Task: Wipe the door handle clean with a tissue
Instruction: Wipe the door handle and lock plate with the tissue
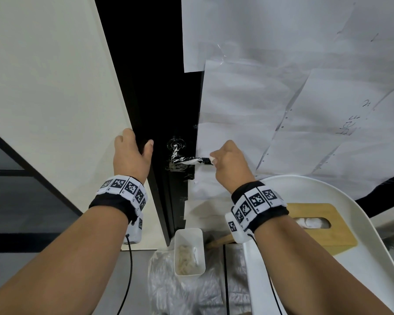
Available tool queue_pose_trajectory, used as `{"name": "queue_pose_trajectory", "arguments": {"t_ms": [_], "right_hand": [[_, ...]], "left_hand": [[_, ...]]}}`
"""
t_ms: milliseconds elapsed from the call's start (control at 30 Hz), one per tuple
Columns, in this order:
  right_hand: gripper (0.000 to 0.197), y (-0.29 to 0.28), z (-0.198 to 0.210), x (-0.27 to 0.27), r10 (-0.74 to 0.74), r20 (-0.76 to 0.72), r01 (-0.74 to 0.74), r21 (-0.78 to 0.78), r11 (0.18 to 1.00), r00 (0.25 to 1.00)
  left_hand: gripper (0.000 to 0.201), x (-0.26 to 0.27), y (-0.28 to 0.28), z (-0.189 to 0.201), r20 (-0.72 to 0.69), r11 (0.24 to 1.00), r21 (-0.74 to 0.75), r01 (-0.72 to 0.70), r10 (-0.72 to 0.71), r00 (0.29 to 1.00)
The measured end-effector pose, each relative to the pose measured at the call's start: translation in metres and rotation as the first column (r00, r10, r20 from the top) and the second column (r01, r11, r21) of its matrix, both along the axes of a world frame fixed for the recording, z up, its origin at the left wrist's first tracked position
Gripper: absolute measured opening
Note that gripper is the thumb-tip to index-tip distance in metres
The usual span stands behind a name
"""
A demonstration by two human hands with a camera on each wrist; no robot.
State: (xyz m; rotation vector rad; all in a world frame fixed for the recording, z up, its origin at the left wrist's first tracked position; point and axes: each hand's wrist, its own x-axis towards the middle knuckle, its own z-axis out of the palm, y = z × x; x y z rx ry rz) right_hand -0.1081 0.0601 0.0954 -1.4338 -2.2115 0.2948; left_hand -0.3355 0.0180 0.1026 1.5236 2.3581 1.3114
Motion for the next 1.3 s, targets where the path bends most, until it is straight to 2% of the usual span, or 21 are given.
{"name": "queue_pose_trajectory", "arguments": {"t_ms": [67, 167, 267, 367, 467, 600, 700, 833, 900, 967, 1067, 1100, 1133, 1167, 1200, 1233, 1300], "right_hand": [[0.032, -0.002, -0.004, -0.001, 0.011, 0.032, -0.011, -0.011, 1.0, 0.999], [0.033, 0.004, 0.0, 0.01, -0.099, 0.029, 0.101, -0.073, 0.992, 0.995], [0.024, 0.004, 0.006, 0.017, -0.229, -0.073, 0.209, -0.216, 0.954, 0.971], [0.02, -0.002, -0.001, 0.011, -0.298, -0.208, 0.208, -0.37, 0.906, 0.932], [0.018, -0.007, -0.005, 0.005, -0.447, -0.428, 0.17, -0.546, 0.82, 0.785], [0.009, -0.009, -0.005, 0.002, -0.614, -0.549, 0.037, -0.728, 0.685, 0.566], [0.007, -0.017, -0.005, -0.003, -0.669, -0.607, -0.119, -0.772, 0.624, 0.43], [0.008, -0.018, 0.003, -0.009, -0.758, -0.625, -0.227, -0.778, 0.585, 0.187], [0.009, -0.019, 0.007, -0.013, -0.774, -0.622, -0.291, -0.767, 0.572, 0.12], [0.008, -0.025, 0.011, -0.019, -0.771, -0.618, -0.35, -0.764, 0.542, 0.153], [0.012, -0.032, 0.016, -0.025, -0.679, -0.655, -0.334, -0.755, 0.565, 0.331], [0.014, -0.033, 0.018, -0.025, -0.616, -0.662, -0.277, -0.744, 0.608, 0.427], [0.014, -0.032, 0.02, -0.024, -0.525, -0.644, -0.195, -0.716, 0.671, 0.556], [0.012, -0.031, 0.023, -0.022, -0.422, -0.584, -0.107, -0.662, 0.742, 0.693], [0.011, -0.031, 0.027, -0.02, -0.332, -0.505, -0.037, -0.589, 0.807, 0.797], [0.016, -0.03, 0.03, -0.018, -0.273, -0.428, 0.019, -0.509, 0.86, 0.861], [0.027, -0.026, 0.037, -0.014, -0.218, -0.338, 0.086, -0.365, 0.927, 0.916]], "left_hand": [[0.033, 0.0, 0.0, 0.001, -0.001, 1.0, -0.006, 0.0, 0.0, 1.0], [0.033, -0.001, 0.0, 0.001, -0.005, 1.0, -0.009, 0.002, -0.002, 1.0], [0.032, 0.0, 0.0, 0.001, 0.0, 1.0, -0.006, -0.002, 0.002, 1.0], [0.032, 0.001, 0.0, 0.001, -0.002, 1.0, -0.006, -0.006, 0.006, 1.0], [0.033, 0.002, 0.0, 0.0, 0.001, 1.0, -0.003, -0.011, 0.011, 1.0], [0.033, 0.003, 0.001, -0.001, 0.003, 1.0, -0.006, -0.018, 0.018, 1.0], [0.032, 0.002, 0.001, 0.0, 0.006, 1.0, 0.004, -0.014, 0.014, 1.0], [0.032, 0.002, 0.0, 0.0, 0.004, 1.0, -0.006, -0.018, 0.018, 1.0], [0.032, 0.002, 0.0, 0.0, 0.006, 1.0, -0.009, -0.018, 0.018, 1.0], [0.033, 0.001, 0.0, 0.0, 0.008, 1.0, -0.01, -0.016, 0.017, 1.0], [0.032, 0.001, 0.0, 0.0, 0.002, 1.0, -0.012, -0.007, 0.007, 1.0], [0.032, 0.001, 0.0, 0.0, 0.0, 1.0, -0.012, -0.005, 0.005, 1.0], [0.032, 0.001, -0.001, 0.0, 0.0, 1.0, -0.01, -0.005, 0.005, 1.0], [0.032, 0.001, -0.001, 0.0, 0.0, 1.0, -0.009, -0.006, 0.006, 1.0], [0.032, 0.001, -0.001, 0.0, 0.0, 1.0, -0.008, -0.007, 0.007, 1.0], [0.032, 0.001, -0.001, 0.001, 0.0, 1.0, -0.008, -0.006, 0.006, 1.0], [0.032, 0.001, -0.001, 0.0, 0.003, 1.0, -0.006, -0.002, 0.002, 1.0]]}}
